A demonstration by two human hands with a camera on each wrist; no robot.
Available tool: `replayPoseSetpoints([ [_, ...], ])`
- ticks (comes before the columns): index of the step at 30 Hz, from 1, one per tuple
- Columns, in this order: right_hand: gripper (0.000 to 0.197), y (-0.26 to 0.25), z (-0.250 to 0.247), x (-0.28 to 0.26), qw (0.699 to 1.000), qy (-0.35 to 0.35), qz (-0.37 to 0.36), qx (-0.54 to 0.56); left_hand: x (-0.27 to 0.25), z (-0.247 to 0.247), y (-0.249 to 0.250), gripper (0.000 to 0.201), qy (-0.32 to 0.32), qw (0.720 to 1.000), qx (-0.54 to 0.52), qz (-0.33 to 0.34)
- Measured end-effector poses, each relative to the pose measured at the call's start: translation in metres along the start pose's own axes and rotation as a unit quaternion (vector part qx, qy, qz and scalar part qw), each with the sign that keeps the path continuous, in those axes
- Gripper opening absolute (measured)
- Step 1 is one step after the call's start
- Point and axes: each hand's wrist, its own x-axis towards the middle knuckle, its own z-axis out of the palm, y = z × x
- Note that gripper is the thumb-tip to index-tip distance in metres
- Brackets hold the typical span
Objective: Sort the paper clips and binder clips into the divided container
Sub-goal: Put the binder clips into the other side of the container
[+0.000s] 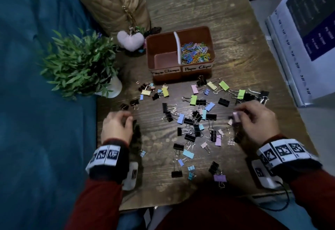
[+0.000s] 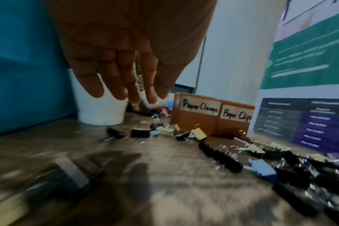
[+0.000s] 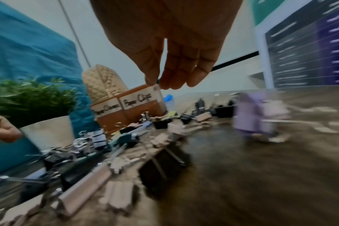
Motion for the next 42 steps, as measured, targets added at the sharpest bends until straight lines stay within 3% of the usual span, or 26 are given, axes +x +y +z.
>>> replayPoseSetpoints([
  [2, 0.016, -0.026, 0.014, 0.012, 0.996, -0.078, -0.046, -0.021, -0.015, 0.001, -0.021, 0.03, -0.018, 0.998, 0.026, -0.058],
  [5, 0.023, -0.072, 0.043, 0.038, 0.966, -0.2, -0.132, -0.093, -0.028, 0.007, -0.037, 0.054, -0.059, 0.989, 0.048, -0.129],
  [10, 0.06, -0.142, 0.113, 0.086, 0.89, -0.328, -0.252, -0.195, -0.034, 0.024, -0.047, 0.057, -0.107, 0.984, 0.023, -0.138],
  [13, 0.073, -0.166, 0.147, 0.105, 0.854, -0.357, -0.288, -0.247, -0.044, 0.029, -0.043, 0.05, -0.114, 0.985, 0.023, -0.129],
  [18, 0.1, -0.166, 0.17, 0.12, 0.807, -0.404, -0.247, -0.353, -0.06, 0.033, -0.026, 0.054, -0.117, 0.987, -0.031, -0.103],
  [21, 0.096, -0.151, 0.166, 0.113, 0.794, -0.409, -0.273, -0.357, -0.062, 0.033, -0.017, 0.043, -0.102, 0.986, -0.066, -0.116],
  [25, 0.08, -0.132, 0.133, 0.093, 0.764, -0.439, -0.305, -0.361, -0.056, 0.038, -0.01, 0.029, -0.1, 0.989, -0.08, -0.075],
  [27, 0.067, -0.12, 0.106, 0.078, 0.777, -0.419, -0.318, -0.346, -0.056, 0.042, -0.004, 0.026, -0.117, 0.989, -0.073, -0.057],
  [29, 0.067, -0.102, 0.076, 0.056, 0.808, -0.379, -0.321, -0.317, -0.061, 0.043, 0.004, 0.031, -0.135, 0.986, -0.09, -0.028],
  [32, 0.077, -0.067, 0.033, 0.011, 0.84, -0.36, -0.297, -0.278, -0.076, 0.041, 0.016, 0.065, -0.223, 0.97, -0.09, 0.026],
  [34, 0.089, -0.042, 0.012, -0.026, 0.832, -0.365, -0.301, -0.288, -0.089, 0.04, 0.022, 0.098, -0.293, 0.953, 0.004, 0.078],
  [36, 0.097, -0.019, 0.005, -0.057, 0.819, -0.361, -0.308, -0.322, -0.102, 0.044, 0.025, 0.117, -0.316, 0.934, 0.107, 0.131],
  [39, 0.105, 0.001, 0.013, -0.084, 0.813, -0.367, -0.289, -0.349, -0.112, 0.06, 0.025, 0.126, -0.321, 0.917, 0.166, 0.167],
  [42, 0.108, 0.003, 0.03, -0.083, 0.832, -0.346, -0.247, -0.355, -0.111, 0.074, 0.026, 0.123, -0.312, 0.912, 0.191, 0.186],
])
